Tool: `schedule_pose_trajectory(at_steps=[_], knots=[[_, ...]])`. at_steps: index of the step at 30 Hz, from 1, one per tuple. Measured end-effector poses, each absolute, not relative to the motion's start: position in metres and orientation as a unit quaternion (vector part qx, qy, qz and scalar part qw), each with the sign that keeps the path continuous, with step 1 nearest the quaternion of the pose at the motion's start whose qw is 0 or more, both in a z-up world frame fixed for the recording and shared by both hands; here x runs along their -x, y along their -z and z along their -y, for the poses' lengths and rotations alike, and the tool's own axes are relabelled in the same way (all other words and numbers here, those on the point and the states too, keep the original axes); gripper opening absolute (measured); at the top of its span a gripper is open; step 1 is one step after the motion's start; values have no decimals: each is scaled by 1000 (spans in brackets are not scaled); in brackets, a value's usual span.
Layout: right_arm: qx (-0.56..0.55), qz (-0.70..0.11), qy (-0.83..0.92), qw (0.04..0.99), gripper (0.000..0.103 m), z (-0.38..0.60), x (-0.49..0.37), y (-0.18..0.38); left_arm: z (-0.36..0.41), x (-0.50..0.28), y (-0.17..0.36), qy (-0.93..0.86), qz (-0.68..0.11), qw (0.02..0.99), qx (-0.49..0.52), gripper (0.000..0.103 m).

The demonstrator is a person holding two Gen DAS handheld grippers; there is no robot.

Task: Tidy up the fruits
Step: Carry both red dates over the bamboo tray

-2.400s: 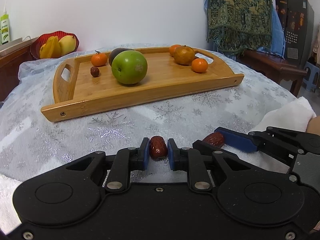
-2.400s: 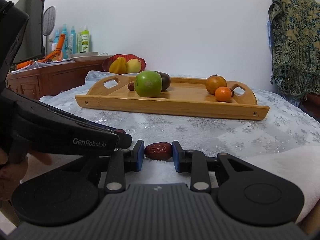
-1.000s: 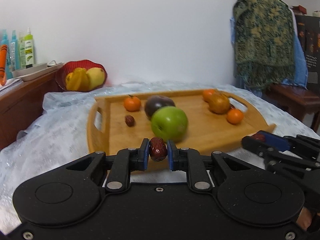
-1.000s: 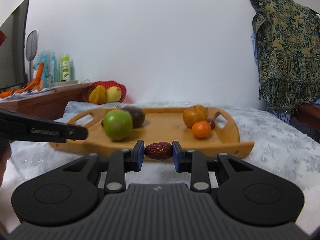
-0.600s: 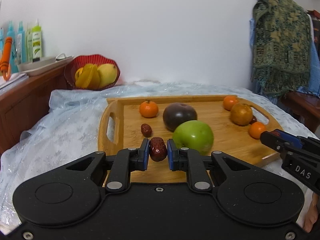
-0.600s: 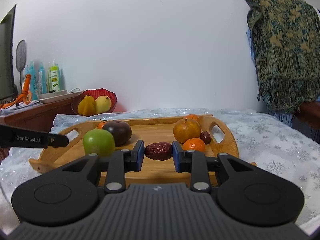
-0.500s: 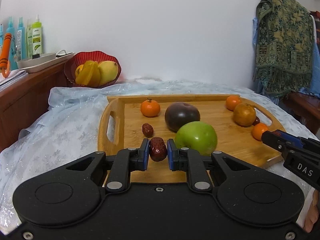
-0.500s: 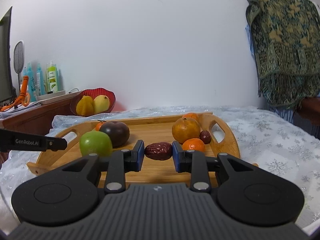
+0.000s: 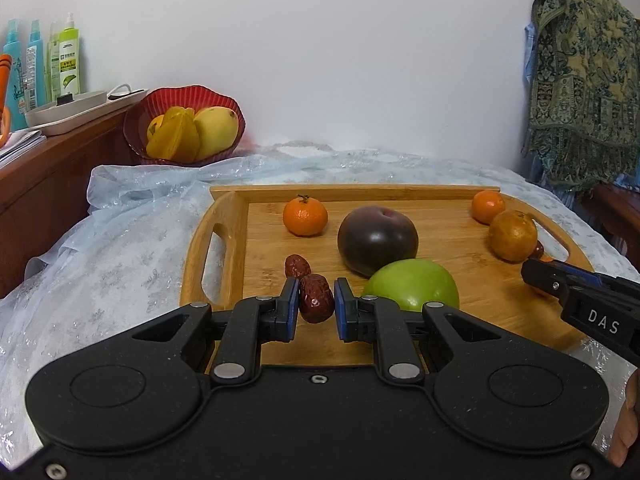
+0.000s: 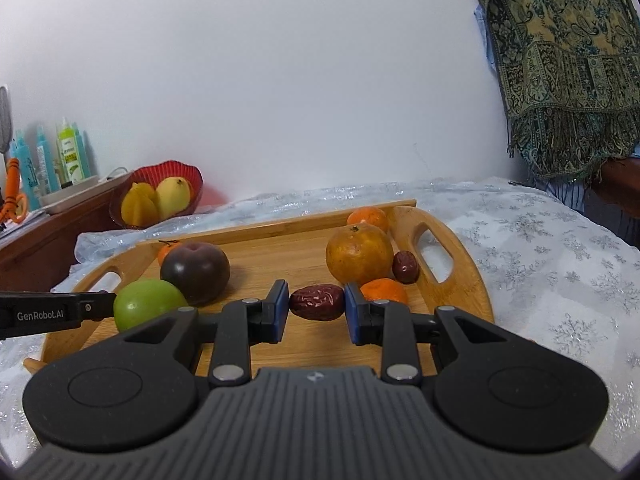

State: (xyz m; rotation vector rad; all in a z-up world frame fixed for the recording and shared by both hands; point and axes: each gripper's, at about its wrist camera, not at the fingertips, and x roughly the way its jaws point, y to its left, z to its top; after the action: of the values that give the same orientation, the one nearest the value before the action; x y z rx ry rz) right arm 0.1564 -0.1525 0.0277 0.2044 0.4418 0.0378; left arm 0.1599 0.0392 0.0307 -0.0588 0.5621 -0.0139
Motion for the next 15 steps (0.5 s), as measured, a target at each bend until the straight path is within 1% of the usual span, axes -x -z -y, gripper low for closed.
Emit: schedule_pose_trajectory(at_steps=[6,10,15], knots=[[-91,-227,-13,969,35,147,-170,-28,-45,-174,-31,1,-296,955,33,17],[-81,-236,-10,968,35,144,-177,-28,-53,-182,-27,2,-318,947,56,17],[-74,-245,-7,967,35,141,-184,-27,-56,-185,-28,1,-317,947,56,17]])
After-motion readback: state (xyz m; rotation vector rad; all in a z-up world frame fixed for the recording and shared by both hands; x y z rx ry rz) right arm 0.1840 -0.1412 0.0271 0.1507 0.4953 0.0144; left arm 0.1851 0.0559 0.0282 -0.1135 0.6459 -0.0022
